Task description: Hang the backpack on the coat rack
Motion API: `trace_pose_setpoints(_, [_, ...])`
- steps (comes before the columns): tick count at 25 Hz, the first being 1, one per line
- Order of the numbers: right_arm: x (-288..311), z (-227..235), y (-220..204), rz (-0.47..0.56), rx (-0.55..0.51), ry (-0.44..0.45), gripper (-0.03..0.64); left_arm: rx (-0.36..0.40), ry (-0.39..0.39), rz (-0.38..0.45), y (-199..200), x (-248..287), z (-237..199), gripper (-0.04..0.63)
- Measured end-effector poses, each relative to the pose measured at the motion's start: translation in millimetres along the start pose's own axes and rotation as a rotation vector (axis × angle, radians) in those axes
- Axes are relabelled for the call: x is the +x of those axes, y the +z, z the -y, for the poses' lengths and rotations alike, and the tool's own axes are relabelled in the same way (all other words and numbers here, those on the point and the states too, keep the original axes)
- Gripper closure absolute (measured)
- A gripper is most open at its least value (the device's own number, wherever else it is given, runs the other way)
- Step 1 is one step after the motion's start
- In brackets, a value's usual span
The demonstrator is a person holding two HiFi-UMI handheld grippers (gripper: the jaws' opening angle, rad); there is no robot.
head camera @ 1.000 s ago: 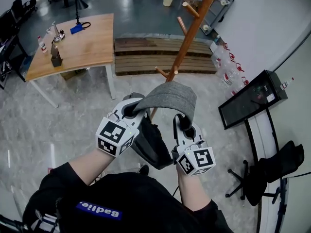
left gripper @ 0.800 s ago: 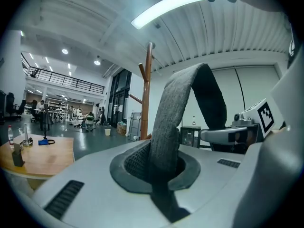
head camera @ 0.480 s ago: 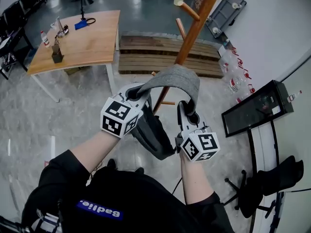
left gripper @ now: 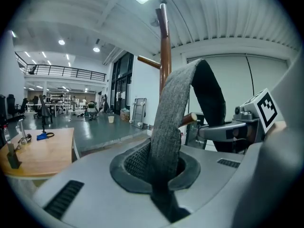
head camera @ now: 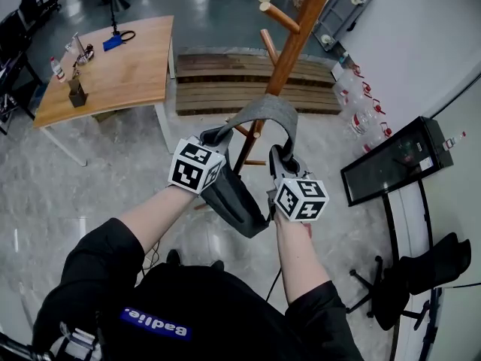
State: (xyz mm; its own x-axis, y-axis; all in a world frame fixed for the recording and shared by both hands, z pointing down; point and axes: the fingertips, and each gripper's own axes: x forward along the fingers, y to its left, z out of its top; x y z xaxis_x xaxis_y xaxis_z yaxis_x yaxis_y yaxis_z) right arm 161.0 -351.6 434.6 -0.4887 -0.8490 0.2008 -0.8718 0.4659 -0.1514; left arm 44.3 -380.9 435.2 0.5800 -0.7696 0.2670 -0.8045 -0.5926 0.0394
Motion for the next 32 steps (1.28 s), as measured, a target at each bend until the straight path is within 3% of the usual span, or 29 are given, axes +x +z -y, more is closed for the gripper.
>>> trace_pose_setpoints(17, [51, 30, -102, -0.227, 0.051, -0.037, 0.606, -0.031, 0.006, -0.18, -93, 53, -16, 0.561])
trace_pose_setpoints(26, [66, 23, -116, -0.278, 0.022, -0.034, 0.575, 0.018, -0.026, -0.212, -100, 65, -6, 0.554])
trace_pose_setpoints(32, [68, 23, -120, -0.31, -0.004, -0.045, 0.523, 0.082, -0.057, -0.209, -97, 69, 2, 0.484])
